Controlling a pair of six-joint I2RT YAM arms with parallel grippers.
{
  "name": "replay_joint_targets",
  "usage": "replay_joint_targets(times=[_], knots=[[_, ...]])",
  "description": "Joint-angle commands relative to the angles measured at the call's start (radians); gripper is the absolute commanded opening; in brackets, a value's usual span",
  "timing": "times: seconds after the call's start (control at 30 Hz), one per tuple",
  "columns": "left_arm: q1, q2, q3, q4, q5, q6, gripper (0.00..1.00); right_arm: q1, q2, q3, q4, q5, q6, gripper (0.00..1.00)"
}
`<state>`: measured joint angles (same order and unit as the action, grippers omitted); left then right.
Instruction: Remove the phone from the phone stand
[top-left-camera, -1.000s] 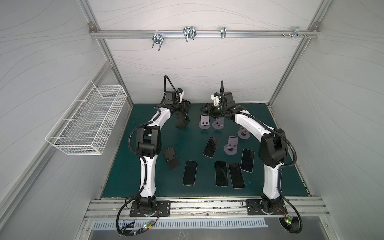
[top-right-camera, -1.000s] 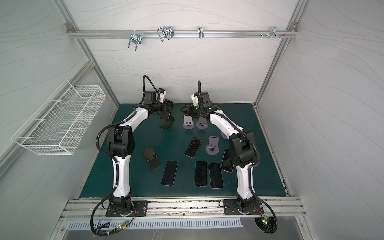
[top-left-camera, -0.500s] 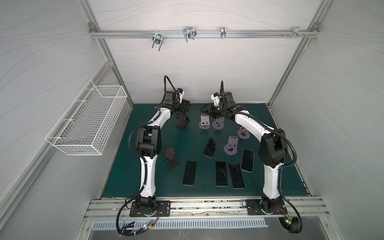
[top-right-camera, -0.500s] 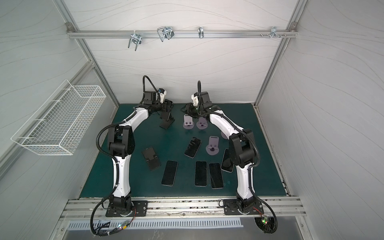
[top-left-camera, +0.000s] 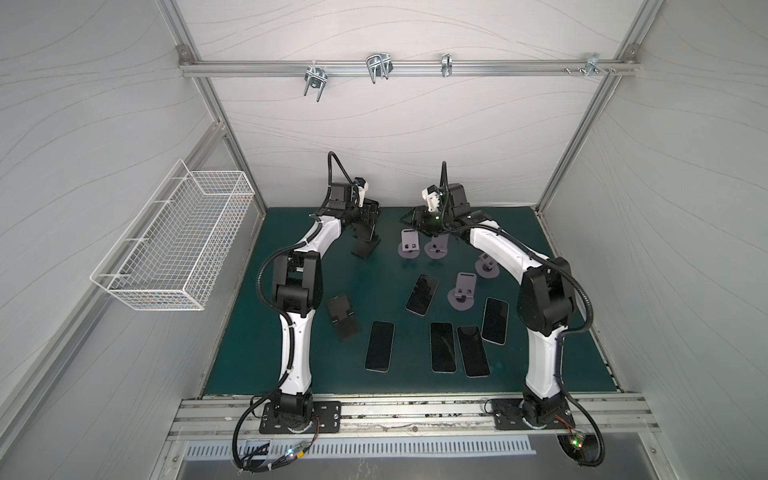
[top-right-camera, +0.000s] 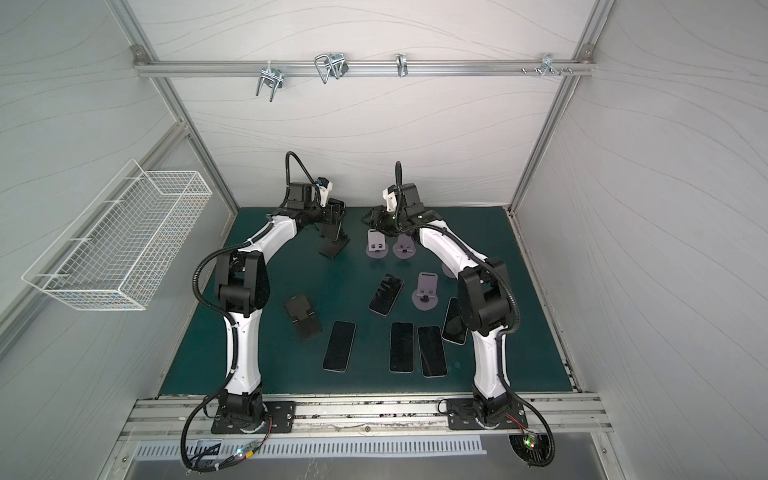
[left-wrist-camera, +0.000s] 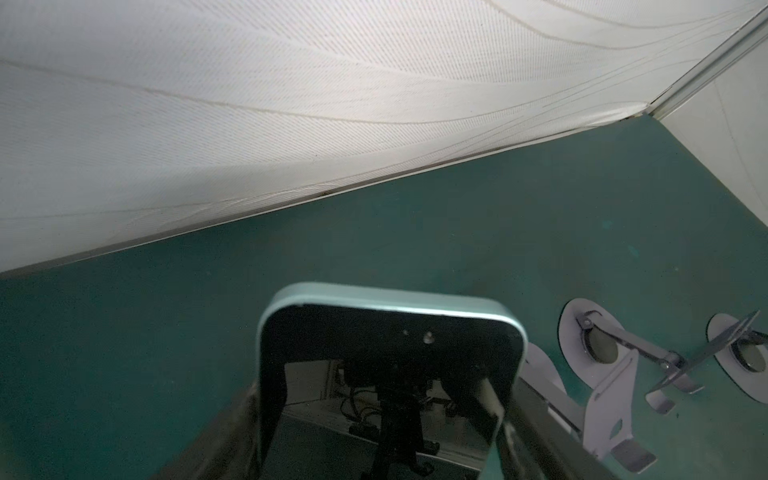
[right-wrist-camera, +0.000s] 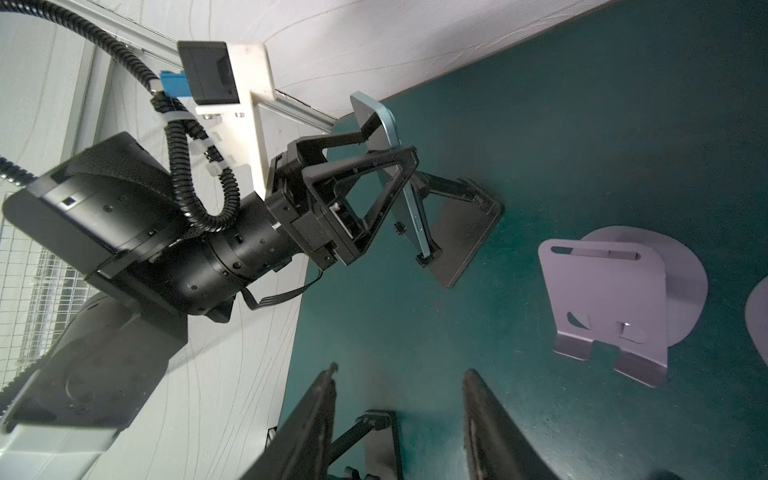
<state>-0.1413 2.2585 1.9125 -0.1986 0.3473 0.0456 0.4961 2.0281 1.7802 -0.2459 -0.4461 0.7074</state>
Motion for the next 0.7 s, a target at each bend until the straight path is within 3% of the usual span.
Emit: replay_joint_targets(times=[0.0,0.67], knots=[[0.009,0.004,0.005,0.029,-0.003,0.004,0.76,0.002,-0.035,-0.006,-0.012,0.006,-0.009,0.5],[0.009,-0.051,0.02,0.012,-0.016,0.023,0.63,-0.004,-0.074,-0.013,-0.016,0.009,-0.014,0.49]])
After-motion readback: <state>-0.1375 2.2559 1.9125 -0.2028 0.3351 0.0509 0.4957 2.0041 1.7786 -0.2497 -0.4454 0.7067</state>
